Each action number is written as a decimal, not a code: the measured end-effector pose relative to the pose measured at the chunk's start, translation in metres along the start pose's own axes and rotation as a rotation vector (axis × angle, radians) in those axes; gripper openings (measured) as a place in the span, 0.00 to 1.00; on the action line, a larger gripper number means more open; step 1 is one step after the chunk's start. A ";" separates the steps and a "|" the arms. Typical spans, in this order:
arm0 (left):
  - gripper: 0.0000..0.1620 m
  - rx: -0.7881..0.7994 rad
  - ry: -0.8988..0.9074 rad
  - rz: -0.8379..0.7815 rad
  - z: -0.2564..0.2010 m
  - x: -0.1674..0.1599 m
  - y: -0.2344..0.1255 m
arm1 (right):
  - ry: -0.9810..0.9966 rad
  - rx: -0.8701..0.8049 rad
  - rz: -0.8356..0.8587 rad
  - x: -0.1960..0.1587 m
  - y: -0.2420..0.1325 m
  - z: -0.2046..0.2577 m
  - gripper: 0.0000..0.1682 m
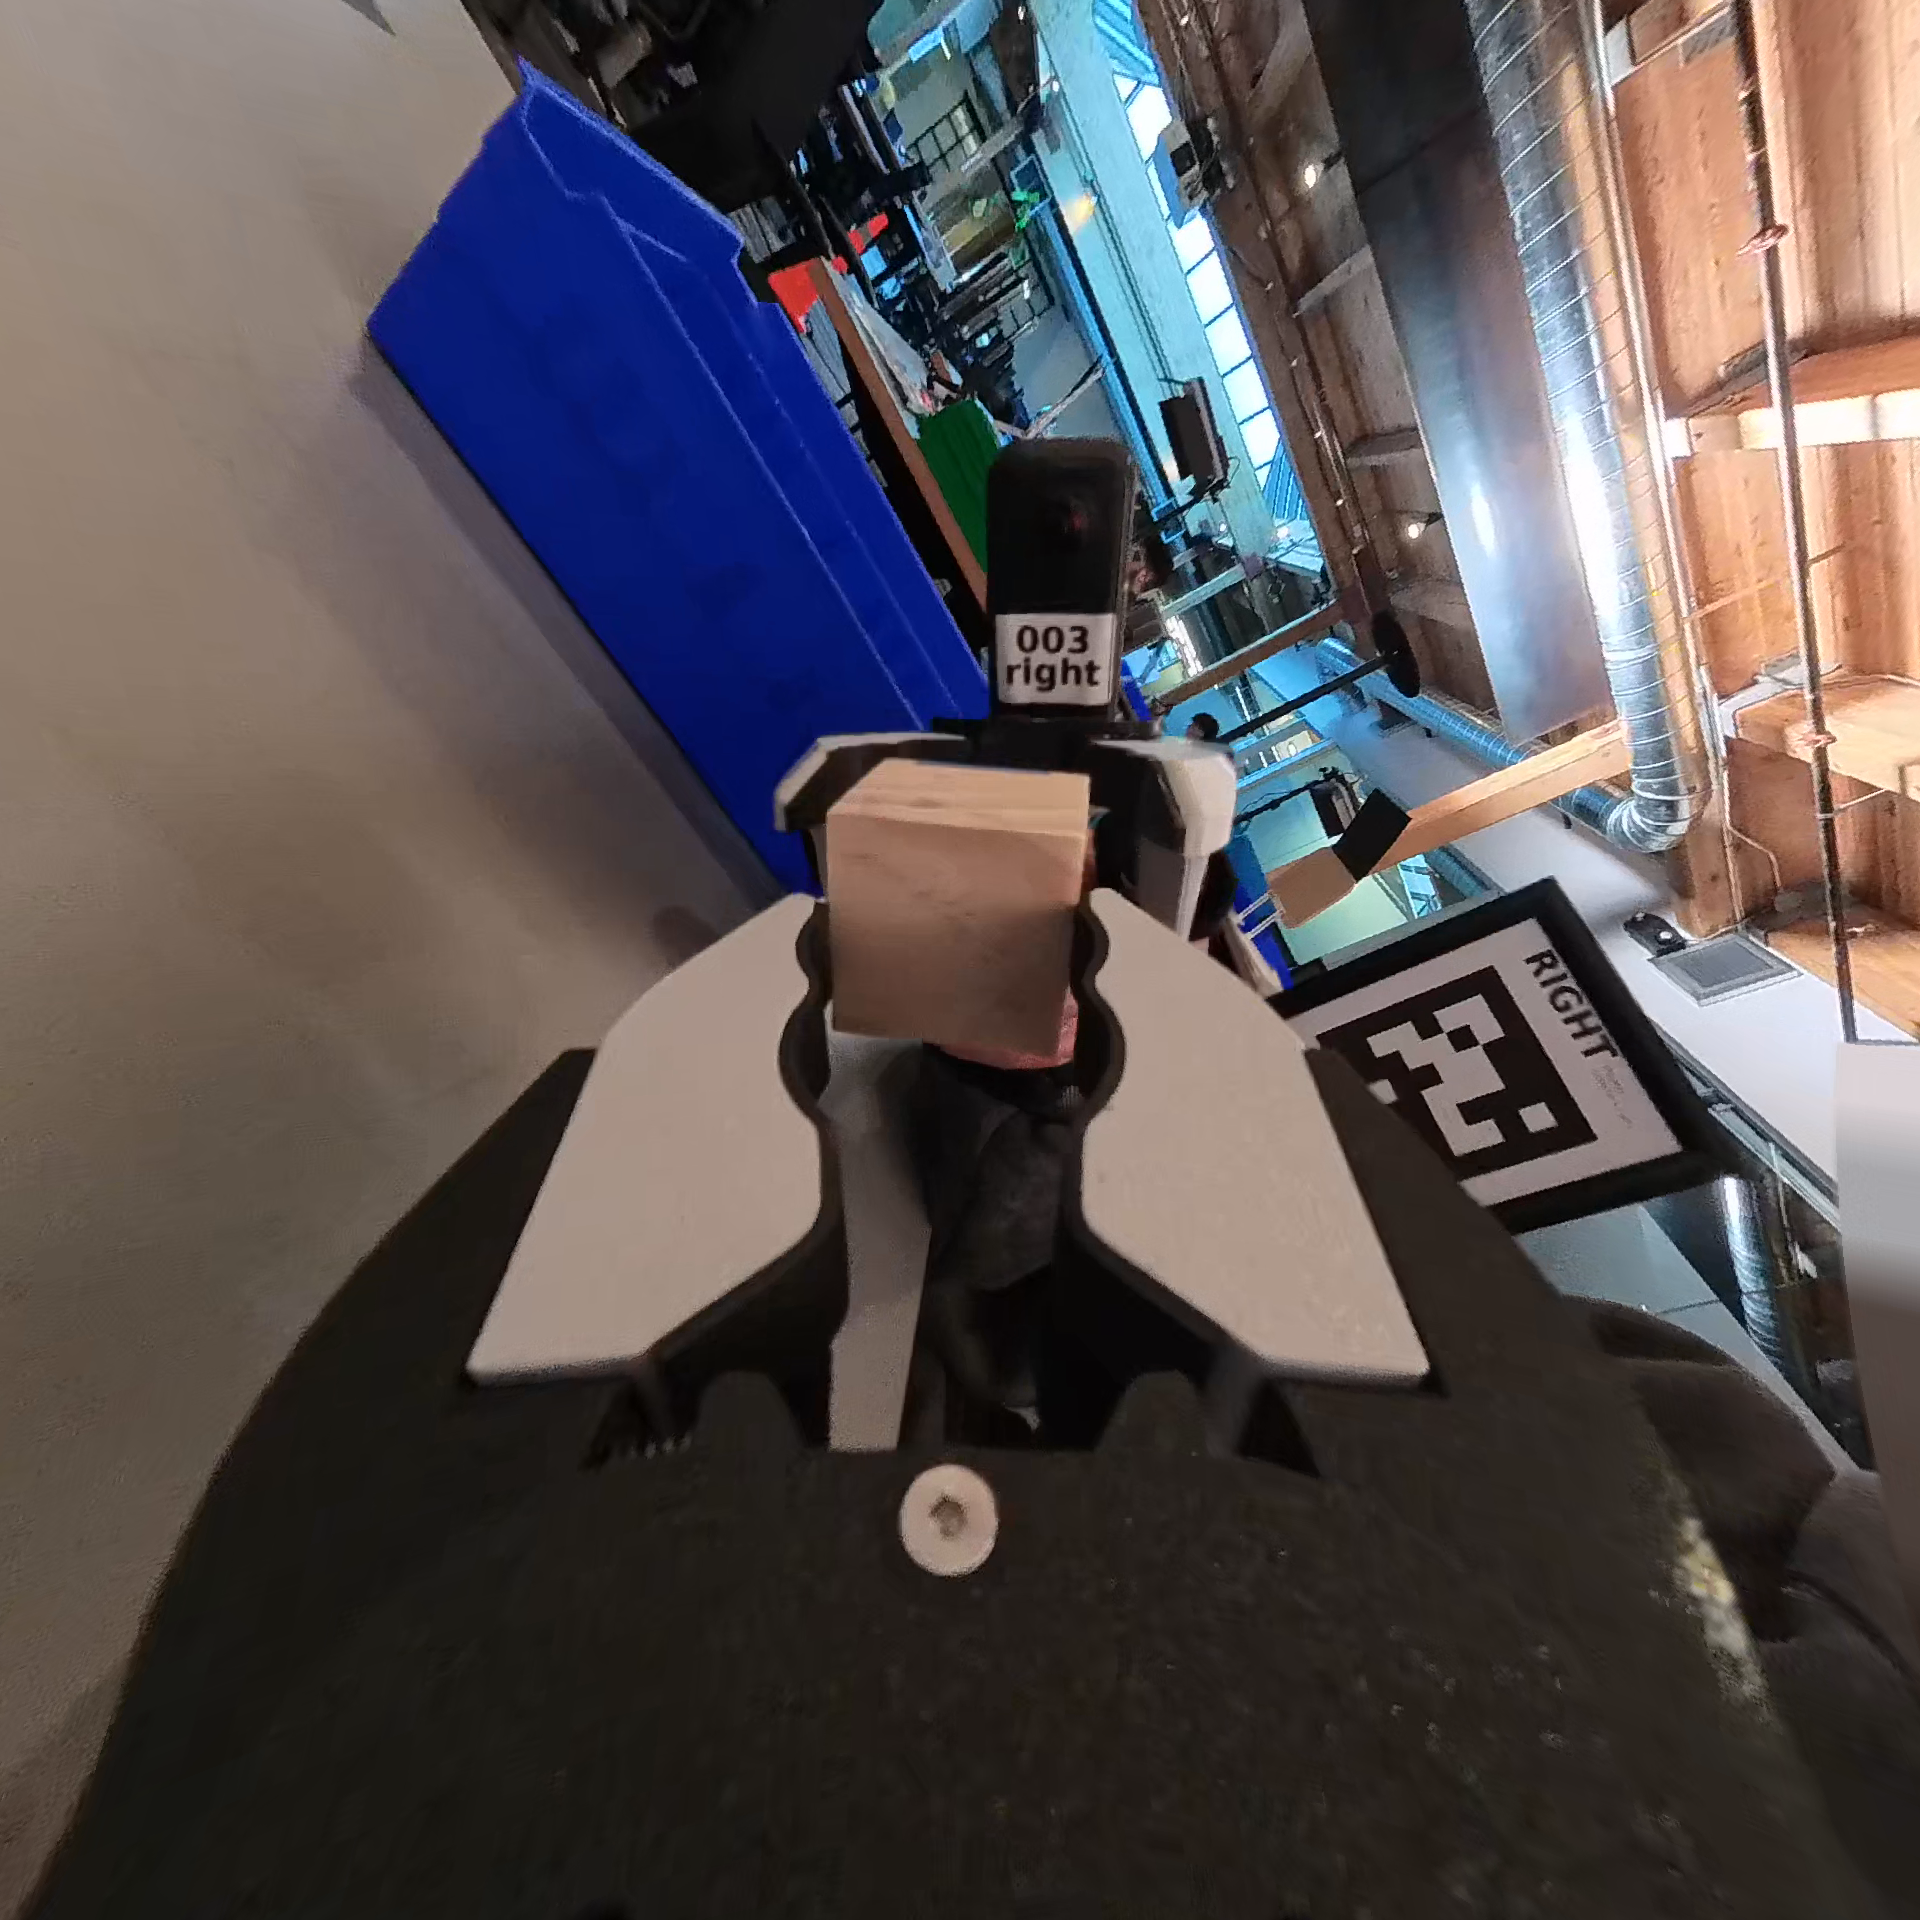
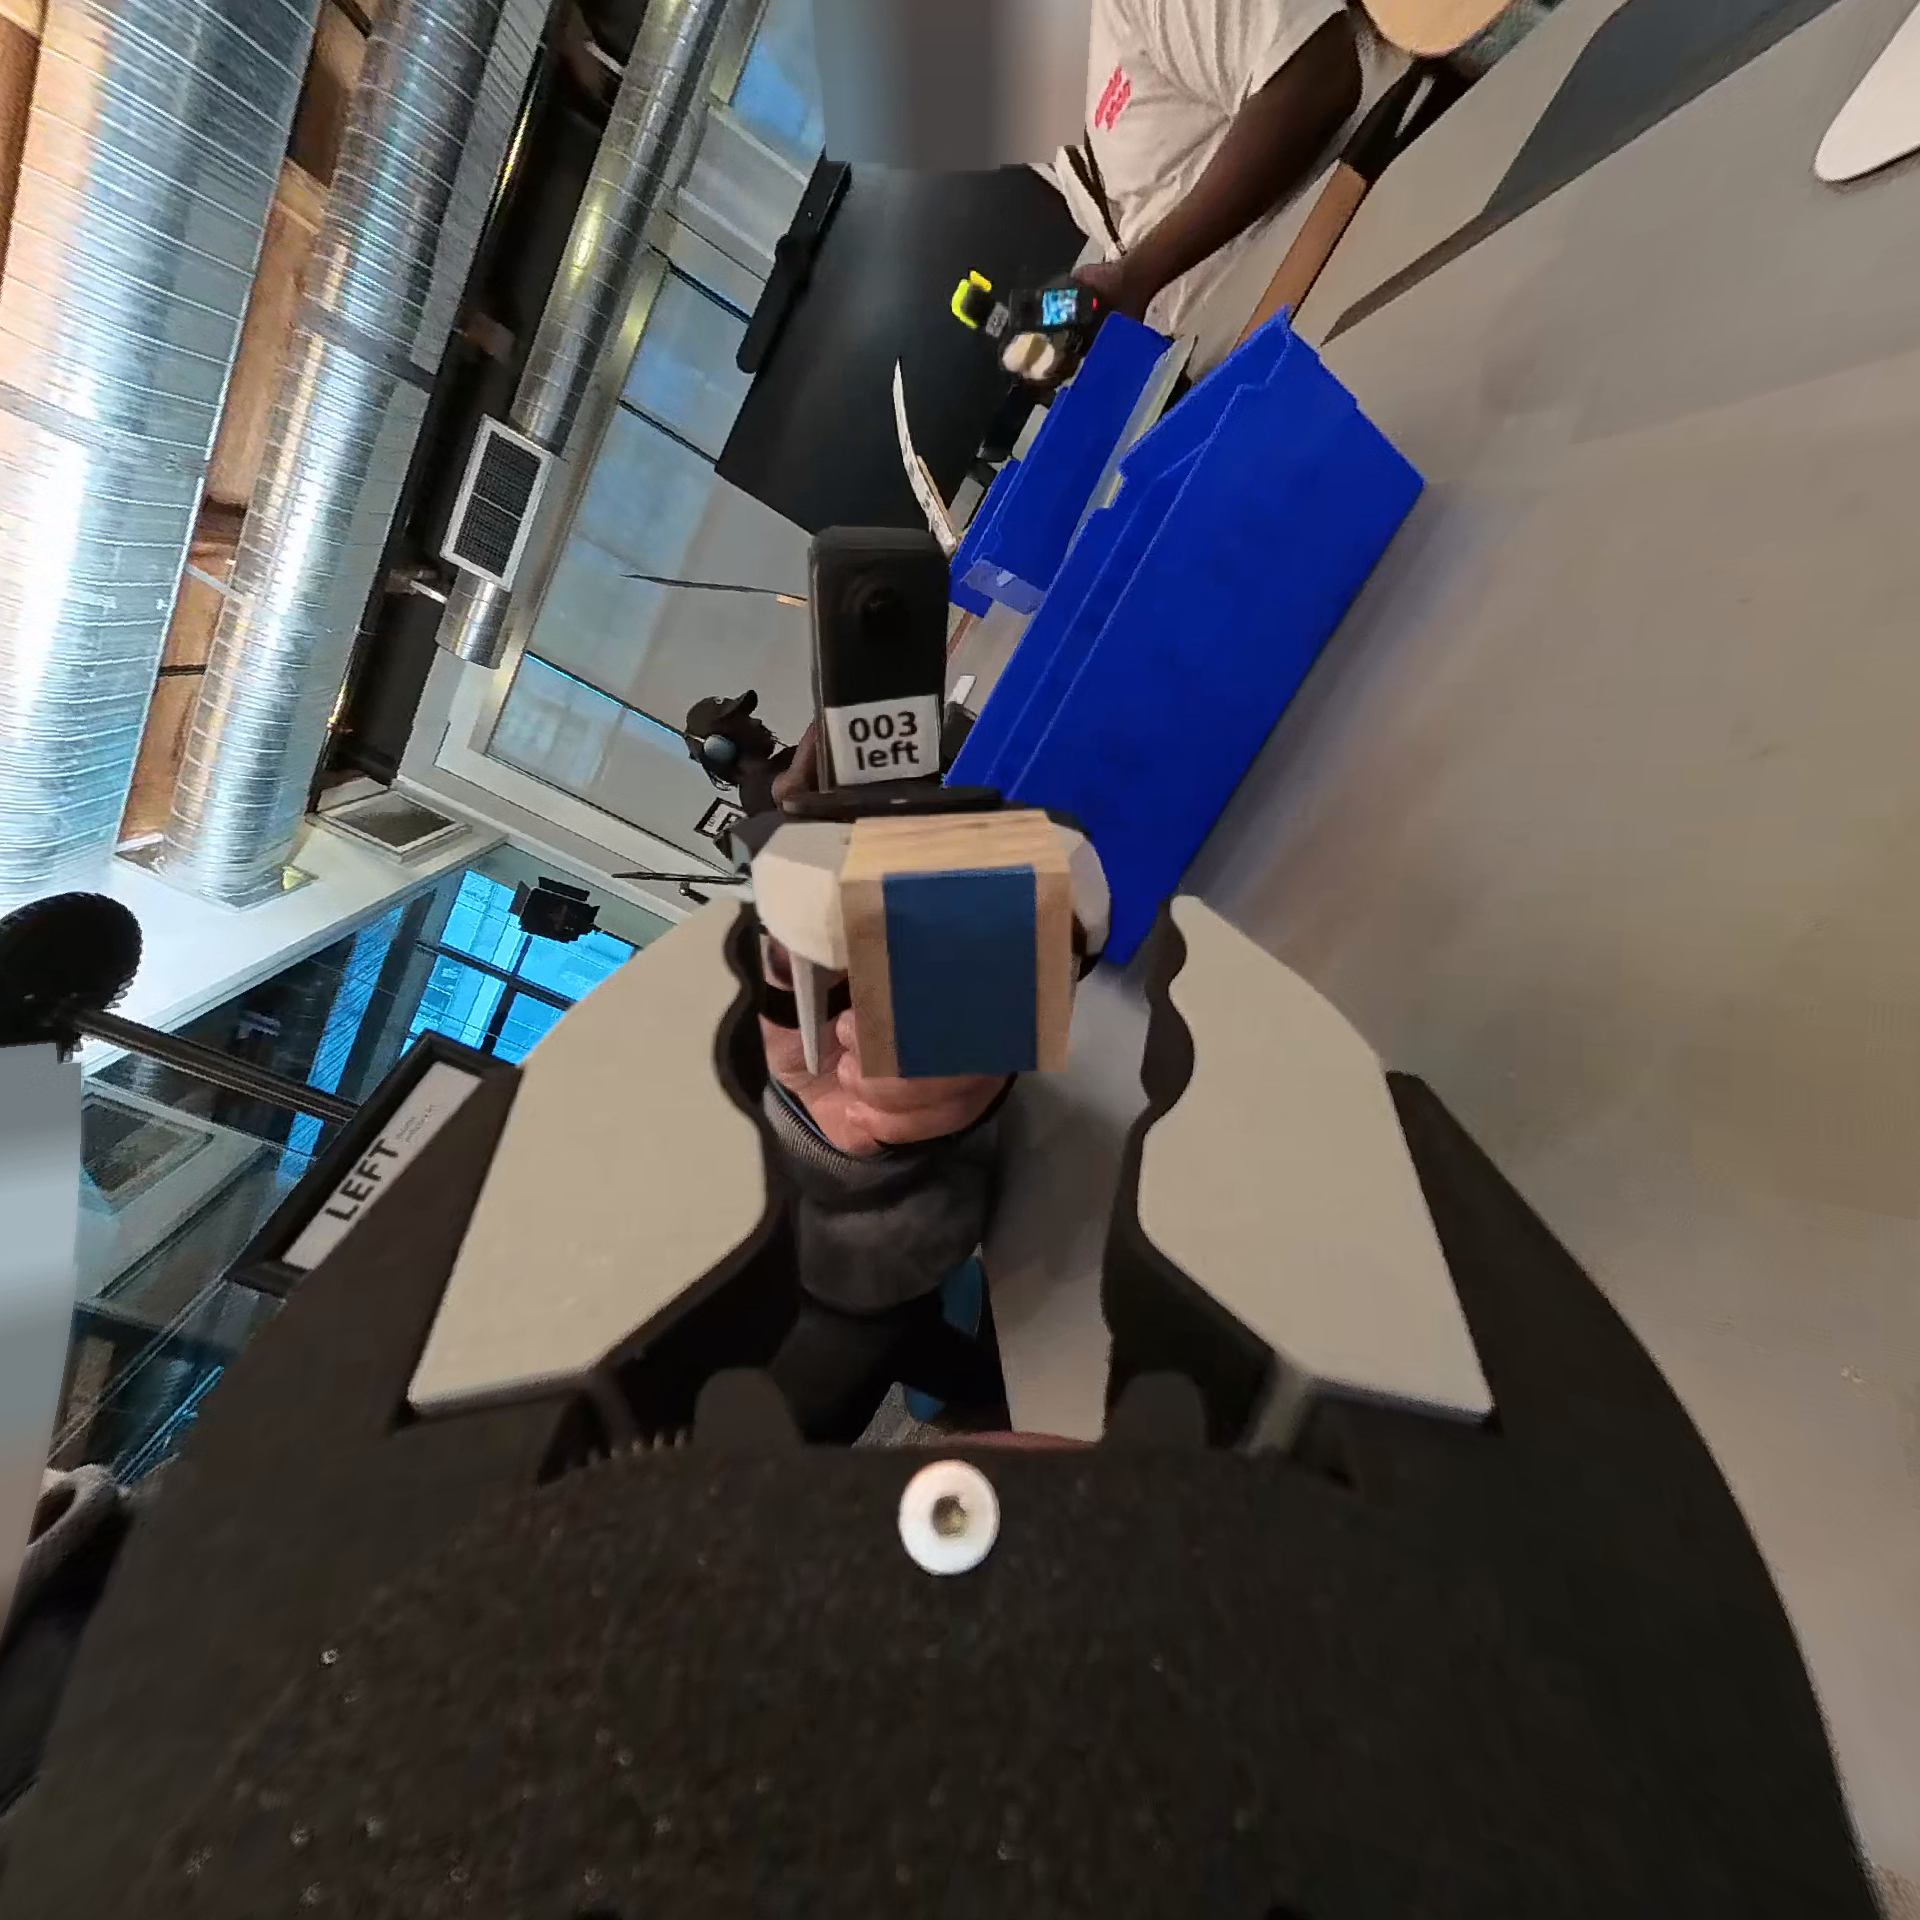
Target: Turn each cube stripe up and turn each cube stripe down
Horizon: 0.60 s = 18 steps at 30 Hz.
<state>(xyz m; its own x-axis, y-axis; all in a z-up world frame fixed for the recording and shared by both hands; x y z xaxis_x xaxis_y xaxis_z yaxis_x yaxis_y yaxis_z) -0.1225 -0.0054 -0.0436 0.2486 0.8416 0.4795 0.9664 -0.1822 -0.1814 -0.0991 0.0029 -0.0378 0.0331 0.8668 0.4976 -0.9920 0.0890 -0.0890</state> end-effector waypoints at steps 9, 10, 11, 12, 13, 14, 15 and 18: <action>0.27 0.053 0.028 0.006 0.000 -0.001 0.003 | 0.067 0.083 0.051 -0.011 0.005 -0.003 0.26; 0.30 0.066 0.054 0.014 -0.002 -0.002 0.000 | 0.063 0.075 0.054 -0.011 0.005 -0.003 0.26; 0.35 0.080 0.082 0.011 -0.005 -0.003 -0.004 | 0.057 0.060 0.052 -0.011 0.004 -0.004 0.26; 0.40 0.103 0.110 -0.003 -0.008 -0.005 -0.010 | 0.050 0.050 0.047 -0.010 0.003 -0.004 0.26; 0.44 0.140 0.138 -0.012 -0.010 -0.009 -0.016 | 0.043 0.049 0.046 -0.009 0.001 -0.002 0.26; 0.48 0.186 0.171 -0.011 -0.010 -0.015 -0.023 | 0.036 0.050 0.045 -0.008 -0.002 0.000 0.26; 0.52 0.252 0.203 -0.010 -0.008 -0.022 -0.030 | 0.026 0.048 0.044 -0.007 -0.004 0.002 0.26; 0.54 0.521 0.283 -0.047 0.014 -0.049 -0.051 | -0.029 0.006 0.040 -0.004 -0.013 0.010 0.26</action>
<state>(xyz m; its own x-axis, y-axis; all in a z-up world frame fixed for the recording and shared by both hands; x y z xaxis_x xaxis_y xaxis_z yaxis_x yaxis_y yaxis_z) -0.1844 -0.0299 -0.0698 0.2830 0.6612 0.6947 0.8355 0.1858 -0.5171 -0.0872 -0.0067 -0.0295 -0.0104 0.8553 0.5181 -0.9933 0.0510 -0.1040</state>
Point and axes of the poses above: each gripper's, where its closed fingertips meet, y out along the fingers, x out of its top, z = x × y across the jaws, the point moved 1 cm from there along -y, back along the fingers, and after that the axes turned 14 degrees about z, right-handed, at the moved point
